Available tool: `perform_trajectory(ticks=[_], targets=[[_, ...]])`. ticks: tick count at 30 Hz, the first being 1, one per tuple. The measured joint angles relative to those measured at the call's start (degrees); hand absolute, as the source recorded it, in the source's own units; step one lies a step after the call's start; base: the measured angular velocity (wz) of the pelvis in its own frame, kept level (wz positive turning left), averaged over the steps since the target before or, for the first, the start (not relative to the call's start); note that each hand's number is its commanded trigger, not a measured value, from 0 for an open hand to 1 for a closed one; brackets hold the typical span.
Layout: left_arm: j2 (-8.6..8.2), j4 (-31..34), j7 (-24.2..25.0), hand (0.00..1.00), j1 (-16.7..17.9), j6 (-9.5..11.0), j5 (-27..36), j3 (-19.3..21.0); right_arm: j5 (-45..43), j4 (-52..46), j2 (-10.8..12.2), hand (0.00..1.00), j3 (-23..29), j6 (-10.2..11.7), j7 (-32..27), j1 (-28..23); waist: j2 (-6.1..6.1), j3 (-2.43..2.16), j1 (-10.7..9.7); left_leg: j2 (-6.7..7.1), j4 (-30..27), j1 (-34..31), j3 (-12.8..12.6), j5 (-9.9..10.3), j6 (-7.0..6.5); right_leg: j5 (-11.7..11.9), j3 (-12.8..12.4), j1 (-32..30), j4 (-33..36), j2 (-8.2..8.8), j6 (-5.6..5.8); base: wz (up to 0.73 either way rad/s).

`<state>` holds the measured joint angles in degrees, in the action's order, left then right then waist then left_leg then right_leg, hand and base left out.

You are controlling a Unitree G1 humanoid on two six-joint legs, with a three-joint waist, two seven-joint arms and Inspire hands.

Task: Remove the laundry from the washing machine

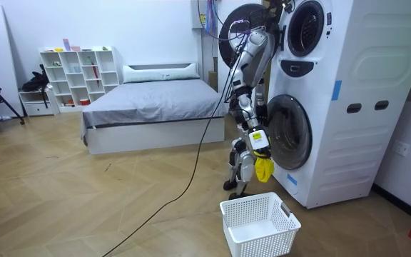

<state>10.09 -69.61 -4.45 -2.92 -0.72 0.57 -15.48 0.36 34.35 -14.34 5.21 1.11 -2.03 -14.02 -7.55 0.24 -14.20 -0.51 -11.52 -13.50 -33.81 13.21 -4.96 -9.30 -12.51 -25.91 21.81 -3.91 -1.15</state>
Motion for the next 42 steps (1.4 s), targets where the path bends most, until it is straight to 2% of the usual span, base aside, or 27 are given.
perform_trajectory(ticks=[7,15,17,18,19,28,42], targets=[[-0.02,0.49,-2.17,0.00,0.13,-0.04,2.13,-1.58,1.86,0.55,0.01,1.00,0.00,0.20,-4.34,0.57,0.53,0.15,-0.51,0.61,-0.01,-1.07,-0.40,-0.01,-0.02,-0.57,-1.55,-2.42,2.07,-0.17,0.21,-0.08],[-0.01,0.16,-3.55,0.00,0.37,-0.03,5.54,-2.03,1.64,0.67,-0.04,1.00,0.61,0.72,-9.53,1.92,1.06,0.46,-2.46,0.60,-0.25,-2.15,-0.20,-0.01,-0.03,-0.60,-1.86,-3.54,2.24,-0.27,0.19,-0.02],[0.07,0.10,-3.91,0.00,0.29,-0.04,5.59,-2.80,1.65,0.50,-0.04,0.64,0.62,0.82,-10.93,2.42,1.08,0.44,-2.88,0.64,-0.29,-2.77,-0.21,-0.01,-0.03,-0.60,-1.86,-4.06,2.43,-0.23,0.20,0.00],[0.07,0.08,-3.92,0.00,0.21,-0.01,5.59,-2.75,1.61,0.45,-0.04,0.09,0.63,0.85,-11.16,2.46,1.12,0.47,-2.91,0.67,-0.29,-2.94,-0.21,-0.02,-0.04,-0.60,-1.87,-4.19,2.68,-0.22,0.20,0.00],[0.08,-0.03,-3.95,0.00,0.06,0.01,5.58,-2.74,1.54,0.45,-0.05,0.00,0.67,0.85,-11.47,2.44,1.22,0.51,-2.91,0.71,-0.29,-3.06,-0.21,-0.04,-0.07,-0.63,-1.89,-4.43,3.06,-0.23,0.17,0.00],[0.55,-0.13,-4.00,0.00,-0.01,0.74,6.77,-2.74,1.68,0.45,-0.08,0.00,1.09,1.96,-12.99,2.35,2.31,0.51,-3.33,0.85,-0.80,-3.28,-0.41,-0.04,-0.07,-1.38,-1.89,-5.07,4.20,-0.10,0.05,0.00],[0.88,0.07,-4.05,0.00,-0.18,1.08,6.74,-2.68,1.69,0.62,-0.07,0.00,1.09,2.79,-13.49,2.20,2.47,0.46,-3.95,0.71,-1.58,-4.12,-0.04,-0.04,-0.08,-1.53,-1.53,-5.82,4.99,0.04,-0.17,0.01]])
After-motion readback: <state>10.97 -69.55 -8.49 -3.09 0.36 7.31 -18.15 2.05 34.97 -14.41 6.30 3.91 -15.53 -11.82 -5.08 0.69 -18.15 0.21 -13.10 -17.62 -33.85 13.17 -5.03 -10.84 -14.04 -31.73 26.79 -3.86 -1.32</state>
